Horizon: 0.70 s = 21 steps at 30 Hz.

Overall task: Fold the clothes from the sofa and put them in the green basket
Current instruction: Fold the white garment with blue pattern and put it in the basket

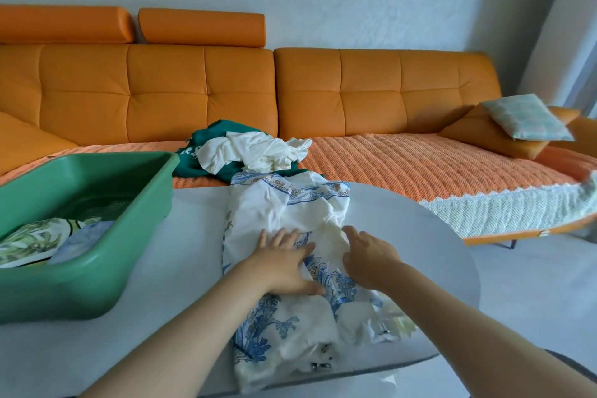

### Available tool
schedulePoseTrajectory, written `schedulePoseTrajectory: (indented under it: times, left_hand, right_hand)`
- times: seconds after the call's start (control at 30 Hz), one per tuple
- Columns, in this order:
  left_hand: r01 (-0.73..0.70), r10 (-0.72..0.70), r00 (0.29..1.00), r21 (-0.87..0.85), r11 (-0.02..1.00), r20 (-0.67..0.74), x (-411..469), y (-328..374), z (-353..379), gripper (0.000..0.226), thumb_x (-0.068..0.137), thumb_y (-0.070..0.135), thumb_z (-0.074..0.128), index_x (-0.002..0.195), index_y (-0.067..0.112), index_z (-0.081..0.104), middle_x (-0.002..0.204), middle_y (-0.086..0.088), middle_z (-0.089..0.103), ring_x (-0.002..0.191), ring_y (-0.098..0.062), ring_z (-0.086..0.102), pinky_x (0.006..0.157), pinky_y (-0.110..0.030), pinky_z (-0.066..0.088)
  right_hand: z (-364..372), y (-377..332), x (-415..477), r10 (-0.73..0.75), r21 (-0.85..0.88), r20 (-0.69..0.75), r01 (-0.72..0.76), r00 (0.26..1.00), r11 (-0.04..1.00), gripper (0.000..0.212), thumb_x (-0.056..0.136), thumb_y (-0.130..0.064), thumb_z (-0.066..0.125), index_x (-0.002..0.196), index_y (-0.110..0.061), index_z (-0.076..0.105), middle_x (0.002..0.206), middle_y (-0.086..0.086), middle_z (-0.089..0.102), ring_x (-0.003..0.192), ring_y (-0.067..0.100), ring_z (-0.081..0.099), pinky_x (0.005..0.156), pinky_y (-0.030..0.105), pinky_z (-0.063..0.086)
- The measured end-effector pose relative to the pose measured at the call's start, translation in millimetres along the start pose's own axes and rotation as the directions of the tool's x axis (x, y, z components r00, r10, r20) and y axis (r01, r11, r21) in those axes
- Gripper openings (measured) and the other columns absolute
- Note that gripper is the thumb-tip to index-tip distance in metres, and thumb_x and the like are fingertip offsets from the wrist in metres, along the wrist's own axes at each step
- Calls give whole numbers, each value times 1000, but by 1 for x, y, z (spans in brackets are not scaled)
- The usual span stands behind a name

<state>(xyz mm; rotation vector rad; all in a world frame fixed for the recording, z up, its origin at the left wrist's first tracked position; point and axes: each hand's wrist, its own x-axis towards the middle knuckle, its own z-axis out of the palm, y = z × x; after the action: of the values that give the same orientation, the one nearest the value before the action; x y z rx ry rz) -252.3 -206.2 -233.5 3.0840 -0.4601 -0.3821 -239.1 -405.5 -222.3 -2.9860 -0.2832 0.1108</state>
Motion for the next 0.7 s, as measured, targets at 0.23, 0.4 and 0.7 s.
schedulePoseTrajectory:
  times: [0.23,0.4,0.7]
  left_hand:
    - [-172,171,981,-3,985,93,-5,30,13,98,81,77,52,155,48,-6,165,3,-22,150,-24,-23,122,-51,-11]
    - [-208,220,975,-203,957,38,-1,30,1,92,74,79,60,152,50,20,166,12,5,153,-16,2,124,-45,7]
    - [108,-115,988,-72,992,-104,28,-13,6,79,98,67,28,160,26,2,167,-6,-7,153,-28,-9,122,-47,-3]
  right_hand:
    - [-19,26,-15,1,-1,131,-1,991,1000,63,97,-14,50,152,-9,21,124,18,58,111,33,59,88,39,51]
    - [-23,37,-16,-14,-95,120,25,993,995,83,86,-30,64,155,-23,18,125,9,57,109,28,60,78,35,49]
    - [-3,11,12,-321,-7,60,322,945,947,48,92,-28,45,139,-29,51,152,-7,42,139,16,40,112,39,28]
